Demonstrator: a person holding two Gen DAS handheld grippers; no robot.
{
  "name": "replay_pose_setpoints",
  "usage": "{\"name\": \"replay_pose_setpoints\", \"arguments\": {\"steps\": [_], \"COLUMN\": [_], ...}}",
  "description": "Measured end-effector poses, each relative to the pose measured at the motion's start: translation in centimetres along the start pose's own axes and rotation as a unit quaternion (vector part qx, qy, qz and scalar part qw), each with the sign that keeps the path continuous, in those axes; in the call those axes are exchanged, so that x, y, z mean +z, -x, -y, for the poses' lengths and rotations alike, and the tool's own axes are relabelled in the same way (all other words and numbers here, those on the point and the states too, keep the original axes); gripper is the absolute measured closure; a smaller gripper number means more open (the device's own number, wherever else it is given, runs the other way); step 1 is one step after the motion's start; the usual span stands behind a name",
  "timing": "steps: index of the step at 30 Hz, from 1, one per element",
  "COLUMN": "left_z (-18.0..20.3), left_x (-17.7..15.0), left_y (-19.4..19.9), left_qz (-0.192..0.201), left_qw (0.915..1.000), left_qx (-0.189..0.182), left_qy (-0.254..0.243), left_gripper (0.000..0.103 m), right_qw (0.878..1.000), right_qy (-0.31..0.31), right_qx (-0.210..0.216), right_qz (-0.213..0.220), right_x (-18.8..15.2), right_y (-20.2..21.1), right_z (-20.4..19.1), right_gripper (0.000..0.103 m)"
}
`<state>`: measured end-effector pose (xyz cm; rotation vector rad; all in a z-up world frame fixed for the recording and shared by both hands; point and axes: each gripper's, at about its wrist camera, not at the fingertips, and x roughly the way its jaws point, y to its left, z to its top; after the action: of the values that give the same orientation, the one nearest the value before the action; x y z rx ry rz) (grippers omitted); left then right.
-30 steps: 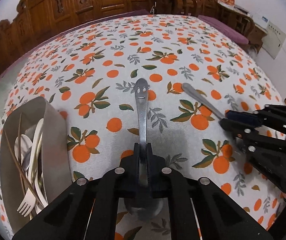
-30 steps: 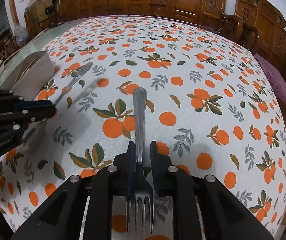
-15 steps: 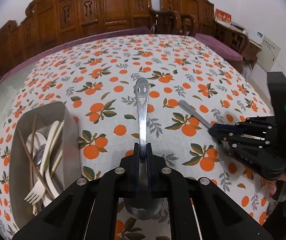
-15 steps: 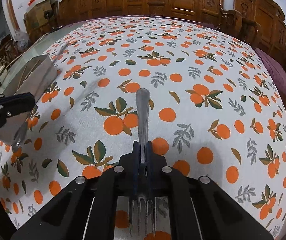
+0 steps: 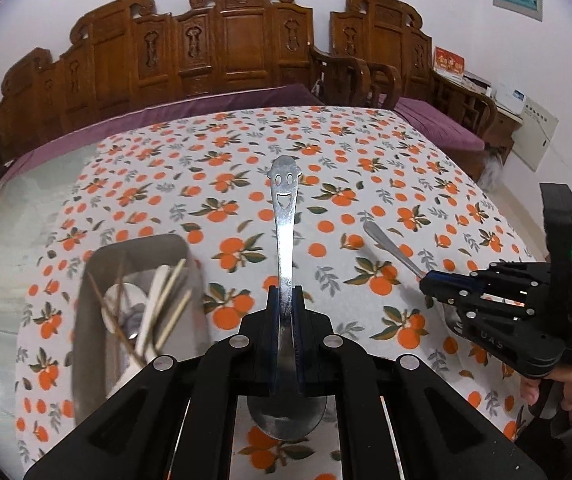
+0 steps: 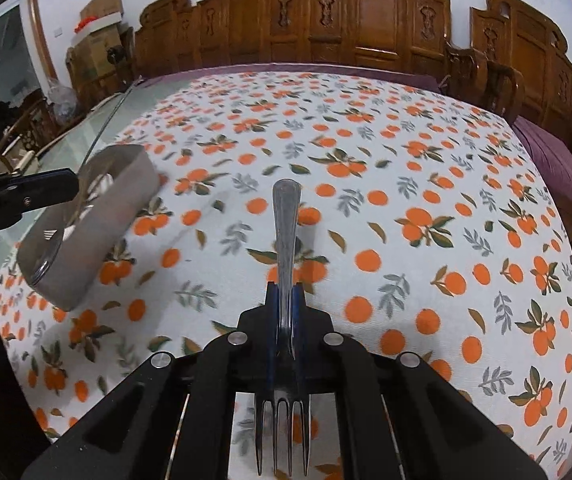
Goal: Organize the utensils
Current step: 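Carry the metal spoon over the tray with the left gripper while the right carries the fork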
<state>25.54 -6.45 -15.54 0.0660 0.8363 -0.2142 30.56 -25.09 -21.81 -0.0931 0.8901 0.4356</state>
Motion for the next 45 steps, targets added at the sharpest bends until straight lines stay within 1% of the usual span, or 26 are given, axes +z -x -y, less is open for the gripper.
{"name": "replay_pose_setpoints", "arguments": {"steps": [10,16,20,27,32,35,41,45], "left_z": [-3.7,-6.0,-7.3,-9.3,-9.8,-9.8,-9.9,-10.1], "left_x": [-0.7,-1.4,-2.2,-3.6,-4.3,-4.6,-4.4,-4.1], "left_y": [1.9,2.1,1.3,-1.1,-2.6,-3.2,-2.3,-0.6], "left_qz": [-0.002,-0.010,-0.024,-0.056,-0.076,-0.088,-0.076,-0.060], "left_qw": [0.9995,0.9988,0.9981,0.9958,0.9945,0.9939,0.9950,0.9964], "left_qx": [0.028,0.042,0.051,0.064,0.063,0.056,0.048,0.045], "left_qy": [0.014,0.022,0.026,0.035,0.037,0.037,0.044,0.040], "left_gripper": [0.098,0.098,0.098,0.098,0.098,0.097,0.097,0.088], "right_qw": [0.999,0.998,0.998,0.997,0.997,0.997,0.997,0.997], "right_qy": [0.026,0.033,0.041,0.043,0.045,0.051,0.054,0.060], "right_qx": [0.017,0.027,0.033,0.037,0.040,0.038,0.032,0.034], "right_qz": [0.029,0.041,0.045,0.044,0.044,0.042,0.041,0.038], "right_x": [0.8,1.0,1.2,1.3,1.4,1.5,1.7,1.9], "right_y": [2.1,3.2,3.5,3.7,3.8,3.8,4.0,3.9], "right_z": [-3.8,-5.5,-6.4,-7.0,-7.2,-7.6,-8.4,-9.5], "right_gripper": [0.095,0.095,0.095,0.095,0.095,0.095,0.095,0.095]}}
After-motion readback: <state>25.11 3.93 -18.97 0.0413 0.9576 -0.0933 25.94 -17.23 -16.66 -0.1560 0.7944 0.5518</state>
